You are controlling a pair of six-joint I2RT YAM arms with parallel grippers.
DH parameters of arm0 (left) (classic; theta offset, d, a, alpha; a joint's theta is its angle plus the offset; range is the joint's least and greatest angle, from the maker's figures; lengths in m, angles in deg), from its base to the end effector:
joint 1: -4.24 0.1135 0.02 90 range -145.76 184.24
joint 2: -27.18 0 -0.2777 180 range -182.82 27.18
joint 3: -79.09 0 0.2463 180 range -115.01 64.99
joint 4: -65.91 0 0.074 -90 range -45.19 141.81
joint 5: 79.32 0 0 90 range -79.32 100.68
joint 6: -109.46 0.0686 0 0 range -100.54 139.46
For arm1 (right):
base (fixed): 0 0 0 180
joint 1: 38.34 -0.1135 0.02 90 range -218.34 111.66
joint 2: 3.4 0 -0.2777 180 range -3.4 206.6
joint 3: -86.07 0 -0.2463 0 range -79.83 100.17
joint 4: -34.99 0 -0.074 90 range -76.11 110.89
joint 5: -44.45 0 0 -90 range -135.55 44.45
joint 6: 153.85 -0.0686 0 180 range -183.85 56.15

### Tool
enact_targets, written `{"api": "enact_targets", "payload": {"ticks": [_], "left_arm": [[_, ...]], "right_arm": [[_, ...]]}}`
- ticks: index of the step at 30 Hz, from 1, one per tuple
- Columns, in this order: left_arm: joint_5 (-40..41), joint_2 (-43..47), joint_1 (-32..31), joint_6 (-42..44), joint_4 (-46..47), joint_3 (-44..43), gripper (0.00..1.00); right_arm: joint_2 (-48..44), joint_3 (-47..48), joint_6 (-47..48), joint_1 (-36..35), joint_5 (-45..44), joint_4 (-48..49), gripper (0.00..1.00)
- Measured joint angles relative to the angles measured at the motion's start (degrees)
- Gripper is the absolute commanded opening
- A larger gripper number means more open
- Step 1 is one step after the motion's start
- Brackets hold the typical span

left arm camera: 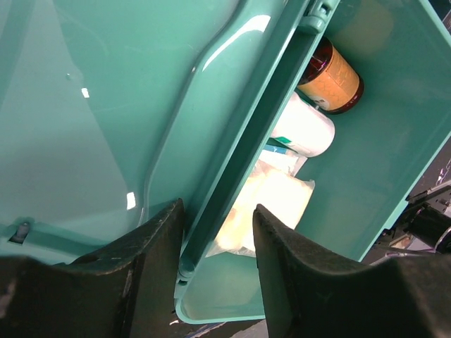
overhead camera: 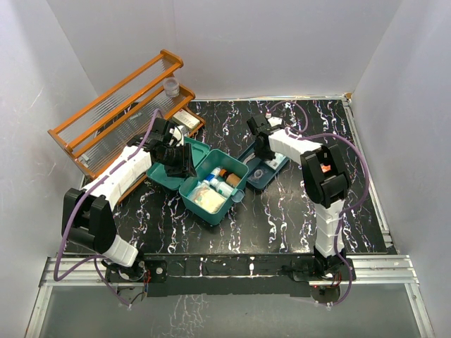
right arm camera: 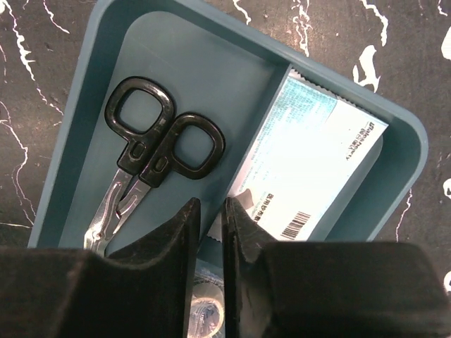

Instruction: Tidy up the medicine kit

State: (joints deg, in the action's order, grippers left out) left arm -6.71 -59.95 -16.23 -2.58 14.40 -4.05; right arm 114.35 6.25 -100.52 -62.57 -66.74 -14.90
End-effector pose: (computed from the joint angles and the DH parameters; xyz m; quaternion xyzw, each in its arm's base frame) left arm 0.3027 -0.1349 0.2588 0.0319 0.9446 -0.2408 0.2209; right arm 0.4087 0.1567 0.1575 0.1402 0.9544 -0.0581 0.2570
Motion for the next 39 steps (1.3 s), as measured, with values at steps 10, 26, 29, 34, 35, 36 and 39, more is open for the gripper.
{"api": "enact_targets", "payload": {"ticks": [10, 26, 29, 34, 35, 36, 39], "left_arm": [[-3.17, -0.17, 0.00, 0.44, -0.13, 0.00, 0.51], [-11.41, -1.57, -0.02, -2.89, 1.60, 0.04, 0.58], [-11.61, -1.62, -0.02, -3.74, 1.75, 0.04, 0.62], [-10.88, -1.31, -0.15, -4.63, 1.92, 0.02, 0.68], [-10.43, -1.01, -0.22, -4.74, 1.90, 0.02, 0.69], [-10.12, -0.66, -0.26, -4.79, 1.84, -0.04, 0.70], [-8.92, 0.87, -0.26, -4.74, 1.36, -1.14, 0.73]], "right_arm": [[0.09, 0.02, 6.82, 2.49, 0.17, 1.29, 0.00], [-1.20, 0.07, 12.63, 7.08, 3.58, 1.14, 0.00], [-2.16, 0.59, 13.60, 8.39, 4.90, -0.17, 0.00], [-3.41, 3.85, 14.86, 9.75, 6.62, -3.23, 0.00], [-3.65, 4.48, 15.02, 9.77, 6.95, -3.87, 0.00], [-3.89, 4.96, 15.15, 9.77, 7.34, -4.37, 0.00], [-4.57, 7.08, 15.08, 9.73, 8.24, -7.15, 0.00]]}}
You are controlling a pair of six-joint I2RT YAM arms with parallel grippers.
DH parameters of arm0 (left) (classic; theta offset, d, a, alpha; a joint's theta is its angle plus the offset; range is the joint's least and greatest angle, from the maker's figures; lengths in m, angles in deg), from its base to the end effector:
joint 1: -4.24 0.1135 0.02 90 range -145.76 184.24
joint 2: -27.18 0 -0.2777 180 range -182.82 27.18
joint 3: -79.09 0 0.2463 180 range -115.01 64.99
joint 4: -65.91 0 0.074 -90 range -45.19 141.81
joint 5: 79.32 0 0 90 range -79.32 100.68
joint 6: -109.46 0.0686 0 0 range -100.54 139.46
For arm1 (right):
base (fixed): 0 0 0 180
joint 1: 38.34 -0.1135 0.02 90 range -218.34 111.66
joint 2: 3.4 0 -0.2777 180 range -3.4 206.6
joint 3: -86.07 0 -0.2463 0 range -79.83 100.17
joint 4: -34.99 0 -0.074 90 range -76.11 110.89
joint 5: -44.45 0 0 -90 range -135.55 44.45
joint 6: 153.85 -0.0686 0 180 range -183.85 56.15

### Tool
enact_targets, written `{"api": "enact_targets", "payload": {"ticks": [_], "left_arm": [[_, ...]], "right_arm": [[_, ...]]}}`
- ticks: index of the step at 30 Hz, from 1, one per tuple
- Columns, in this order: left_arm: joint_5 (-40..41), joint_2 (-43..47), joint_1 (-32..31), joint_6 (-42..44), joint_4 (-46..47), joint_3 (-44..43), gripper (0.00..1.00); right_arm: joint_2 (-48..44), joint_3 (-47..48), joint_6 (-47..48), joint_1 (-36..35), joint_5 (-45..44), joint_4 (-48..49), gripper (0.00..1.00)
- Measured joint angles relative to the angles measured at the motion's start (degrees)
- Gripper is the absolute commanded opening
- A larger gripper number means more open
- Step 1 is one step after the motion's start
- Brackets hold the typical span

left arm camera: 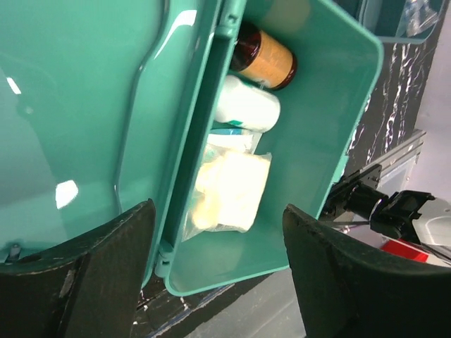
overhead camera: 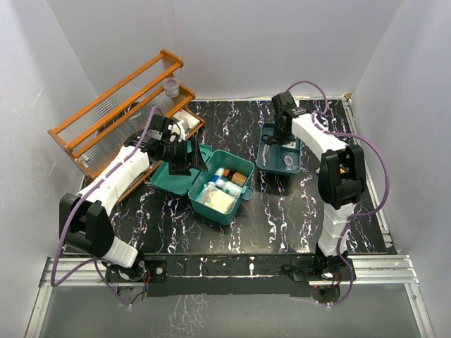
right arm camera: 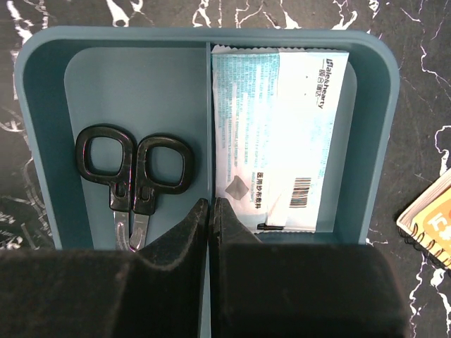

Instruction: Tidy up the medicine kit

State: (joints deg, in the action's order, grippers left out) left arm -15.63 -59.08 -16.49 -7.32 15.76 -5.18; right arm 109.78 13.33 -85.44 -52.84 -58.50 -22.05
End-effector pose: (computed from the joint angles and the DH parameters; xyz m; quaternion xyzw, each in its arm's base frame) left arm 0.2990 -0.1457 0.2751 0.0251 0.9237 -0.3243 0.2024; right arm 0.4282 0.0949 0.2179 0.0860 0.9626 -0.0323 0.2548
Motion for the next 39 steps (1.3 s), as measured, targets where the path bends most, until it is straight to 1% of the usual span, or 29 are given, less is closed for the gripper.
{"api": "enact_targets", "payload": {"ticks": [3, 10, 14, 19, 22, 26, 31, 33, 36, 39], "left_arm": [[1.75, 2.86, 0.00, 0.28, -0.31, -1.49, 0.75], [7.72, 13.35, 0.00, 1.20, -0.87, -2.51, 0.74], [9.92, 20.44, 0.00, 1.22, 1.07, 1.49, 0.73], [8.90, 26.34, -0.02, 1.22, 5.25, 8.66, 0.72], [7.30, 26.29, -0.02, 1.40, 6.93, 10.69, 0.72], [5.18, 23.69, -0.02, 1.77, 8.81, 12.15, 0.72], [6.29, 19.96, -0.02, 2.14, 10.40, 13.44, 0.74], [6.60, 18.99, -0.02, 2.14, 11.52, 13.75, 0.73], [5.99, 17.79, -0.02, 2.03, 13.97, 14.25, 0.68], [4.90, 15.91, -0.02, 1.33, 16.04, 14.47, 0.57]], "right_arm": [[-0.22, 3.39, -1.05, -0.11, 0.94, -3.69, 0.00], [-1.86, 10.51, -6.38, -0.11, 1.25, -13.09, 0.00], [-3.54, 12.44, -7.37, -0.11, 1.07, -17.05, 0.00], [-5.22, 14.43, -7.17, -0.11, 1.79, -20.13, 0.00], [-6.12, 14.43, -7.08, -0.11, 2.91, -20.59, 0.00], [-7.85, 14.88, -7.04, -0.17, 4.81, -22.75, 0.00], [-10.23, 15.39, -6.97, -0.74, 6.05, -24.79, 0.00], [-11.63, 15.37, -6.95, -0.90, 6.47, -25.49, 0.00], [-14.25, 15.21, -6.93, -1.33, 7.21, -26.05, 0.00], [-17.00, 14.14, -6.95, -2.10, 7.58, -26.01, 0.00]]}}
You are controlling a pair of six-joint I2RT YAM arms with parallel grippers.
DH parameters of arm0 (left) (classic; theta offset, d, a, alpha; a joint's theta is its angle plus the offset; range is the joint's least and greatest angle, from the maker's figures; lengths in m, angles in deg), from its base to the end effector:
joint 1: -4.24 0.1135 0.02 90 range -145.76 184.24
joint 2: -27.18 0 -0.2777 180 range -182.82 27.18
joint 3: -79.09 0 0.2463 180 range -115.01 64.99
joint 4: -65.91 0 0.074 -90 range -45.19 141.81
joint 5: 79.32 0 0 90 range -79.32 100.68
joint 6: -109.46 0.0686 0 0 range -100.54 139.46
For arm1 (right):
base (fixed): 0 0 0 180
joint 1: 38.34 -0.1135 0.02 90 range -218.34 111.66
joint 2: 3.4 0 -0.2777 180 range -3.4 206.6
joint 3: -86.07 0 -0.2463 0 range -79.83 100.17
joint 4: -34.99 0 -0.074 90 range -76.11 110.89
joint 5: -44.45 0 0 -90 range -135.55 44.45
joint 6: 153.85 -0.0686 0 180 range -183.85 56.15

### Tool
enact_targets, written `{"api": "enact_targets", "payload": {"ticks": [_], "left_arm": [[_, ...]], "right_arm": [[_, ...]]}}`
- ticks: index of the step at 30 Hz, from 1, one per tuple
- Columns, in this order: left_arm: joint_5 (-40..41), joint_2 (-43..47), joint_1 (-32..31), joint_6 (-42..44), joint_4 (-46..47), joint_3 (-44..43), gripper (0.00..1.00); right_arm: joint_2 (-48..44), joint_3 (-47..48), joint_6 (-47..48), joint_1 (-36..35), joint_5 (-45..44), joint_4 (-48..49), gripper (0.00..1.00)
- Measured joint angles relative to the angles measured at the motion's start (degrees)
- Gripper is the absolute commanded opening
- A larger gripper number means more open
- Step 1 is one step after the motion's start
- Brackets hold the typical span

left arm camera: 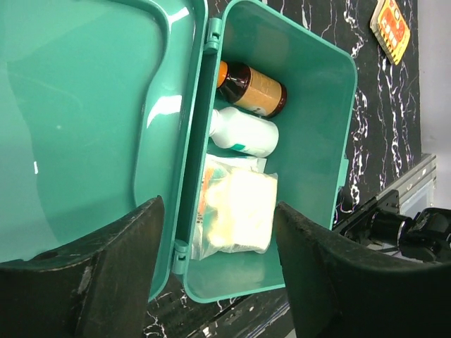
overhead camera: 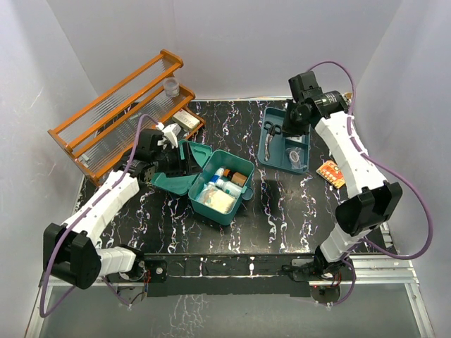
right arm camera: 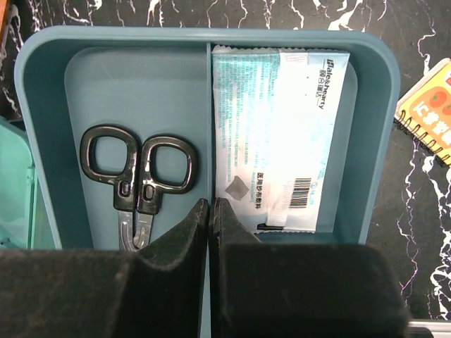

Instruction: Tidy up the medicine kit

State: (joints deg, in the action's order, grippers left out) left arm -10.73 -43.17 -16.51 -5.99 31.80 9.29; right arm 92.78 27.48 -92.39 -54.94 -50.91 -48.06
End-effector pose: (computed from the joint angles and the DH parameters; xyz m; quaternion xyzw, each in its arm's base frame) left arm 0.2589 -0.1249 0.2943 0.0505 0.8730 -0.3303 0.3552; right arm 0.3358 0.0934 0.3741 0.1127 0.9532 0.0648 0.2729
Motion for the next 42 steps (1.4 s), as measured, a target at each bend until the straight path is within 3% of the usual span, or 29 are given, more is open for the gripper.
{"api": "enact_targets", "payload": {"ticks": [4, 16, 27, 34, 37, 42], "left_arm": [[-1.55, -2.01, 0.00, -1.44, 1.31, 0.22, 0.47], [-3.39, -2.73, -0.48, -4.00, 1.55, 2.71, 0.55], [-4.83, -2.49, -1.99, -7.28, 2.43, 3.80, 0.51], [-6.97, -2.45, -6.47, -11.63, 4.94, 5.57, 0.51], [-7.65, -2.89, -8.92, -13.42, 6.51, 6.25, 0.43], [0.02, -2.62, -11.93, -14.23, 4.70, 5.75, 0.43]], "right_arm": [[-2.29, -2.73, -0.35, -1.53, -0.55, 0.07, 0.00], [-2.97, -5.97, -3.89, -7.89, -4.85, 0.13, 0.00], [-2.05, -6.75, -7.54, -14.67, -6.99, 0.55, 0.00], [-1.44, -9.20, -10.86, -17.29, -8.15, 1.64, 0.00], [-0.39, -9.70, -12.11, -18.95, -8.74, 1.88, 0.00], [2.03, -9.70, -13.20, -21.73, -10.60, 2.34, 0.00]]}}
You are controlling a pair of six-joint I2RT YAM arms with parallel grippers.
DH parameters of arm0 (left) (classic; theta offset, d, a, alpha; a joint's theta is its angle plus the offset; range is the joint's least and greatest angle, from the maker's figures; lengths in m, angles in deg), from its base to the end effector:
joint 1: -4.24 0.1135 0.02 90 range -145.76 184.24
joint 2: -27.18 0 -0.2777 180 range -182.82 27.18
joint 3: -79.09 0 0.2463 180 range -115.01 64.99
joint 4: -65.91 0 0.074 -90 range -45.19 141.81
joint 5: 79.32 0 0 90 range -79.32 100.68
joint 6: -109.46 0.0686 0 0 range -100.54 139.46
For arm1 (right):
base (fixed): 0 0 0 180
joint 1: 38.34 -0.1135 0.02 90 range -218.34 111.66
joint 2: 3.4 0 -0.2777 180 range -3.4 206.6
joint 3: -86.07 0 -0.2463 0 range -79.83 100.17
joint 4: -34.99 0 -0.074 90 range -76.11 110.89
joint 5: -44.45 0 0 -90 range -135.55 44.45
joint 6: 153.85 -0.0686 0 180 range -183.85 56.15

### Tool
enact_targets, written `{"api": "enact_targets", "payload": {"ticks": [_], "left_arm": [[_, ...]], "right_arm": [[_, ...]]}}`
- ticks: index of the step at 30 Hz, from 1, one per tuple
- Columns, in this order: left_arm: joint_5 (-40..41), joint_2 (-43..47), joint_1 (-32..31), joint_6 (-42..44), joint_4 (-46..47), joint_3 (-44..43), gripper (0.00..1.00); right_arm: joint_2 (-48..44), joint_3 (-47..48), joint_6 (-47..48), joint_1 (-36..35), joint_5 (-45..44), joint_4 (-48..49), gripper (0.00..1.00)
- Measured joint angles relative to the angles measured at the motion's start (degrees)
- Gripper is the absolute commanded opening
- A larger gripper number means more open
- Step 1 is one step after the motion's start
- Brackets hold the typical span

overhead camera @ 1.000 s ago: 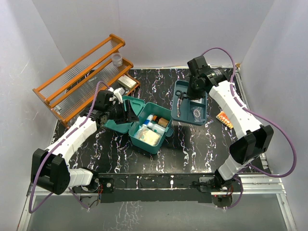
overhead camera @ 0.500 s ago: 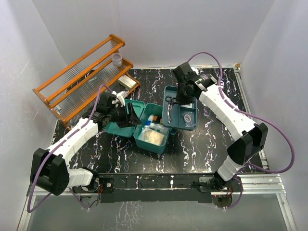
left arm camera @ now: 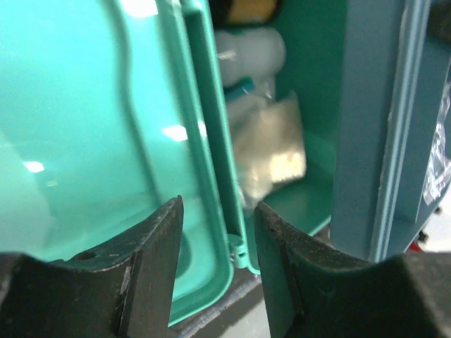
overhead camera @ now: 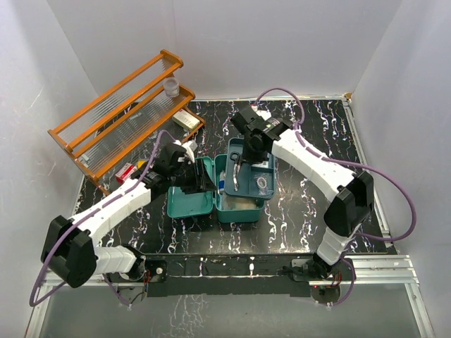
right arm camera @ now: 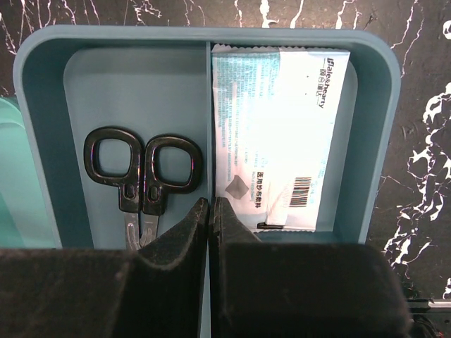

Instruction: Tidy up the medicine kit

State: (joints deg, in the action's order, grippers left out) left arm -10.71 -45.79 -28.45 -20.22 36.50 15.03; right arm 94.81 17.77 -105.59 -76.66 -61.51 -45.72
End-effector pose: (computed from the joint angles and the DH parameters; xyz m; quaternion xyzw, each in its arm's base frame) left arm 0.2307 -0.1778 0.2554 0.0268 0.8877 -0.3877 0.2471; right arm 0.2889 0.2043 0.3168 0.0564 0.9696 0.0216 0.2373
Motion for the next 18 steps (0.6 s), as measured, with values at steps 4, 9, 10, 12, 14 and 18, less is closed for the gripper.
{"api": "enact_targets", "payload": {"ticks": [4, 9, 10, 12, 14, 18], "left_arm": [[10.25, 5.03, -0.09, 0.13, -2.78, -0.33, 0.44], [19.37, 12.04, -0.02, 0.07, -5.53, -1.84, 0.47], [20.85, 13.03, -0.02, 0.07, -6.01, -2.08, 0.47], [23.32, 14.36, -0.02, 0.04, -6.78, -2.25, 0.48], [25.14, 14.93, -0.02, 0.07, -7.82, -2.25, 0.50], [27.21, 15.06, -0.02, 0.07, -9.40, -2.25, 0.50]], "right_arm": [[2.01, 0.74, -0.28, -1.64, -1.42, -0.22, 0.00], [5.79, 3.21, -0.20, -3.72, -2.84, -0.39, 0.00], [6.27, 3.30, -0.17, -4.15, -2.99, -0.42, 0.00], [7.13, 3.32, -0.17, -4.90, -3.04, -0.42, 0.00], [7.58, 3.32, -0.17, -5.57, -3.02, -0.39, 0.00], [7.89, 3.32, 0.07, -6.69, -2.99, 0.35, 0.00]]}}
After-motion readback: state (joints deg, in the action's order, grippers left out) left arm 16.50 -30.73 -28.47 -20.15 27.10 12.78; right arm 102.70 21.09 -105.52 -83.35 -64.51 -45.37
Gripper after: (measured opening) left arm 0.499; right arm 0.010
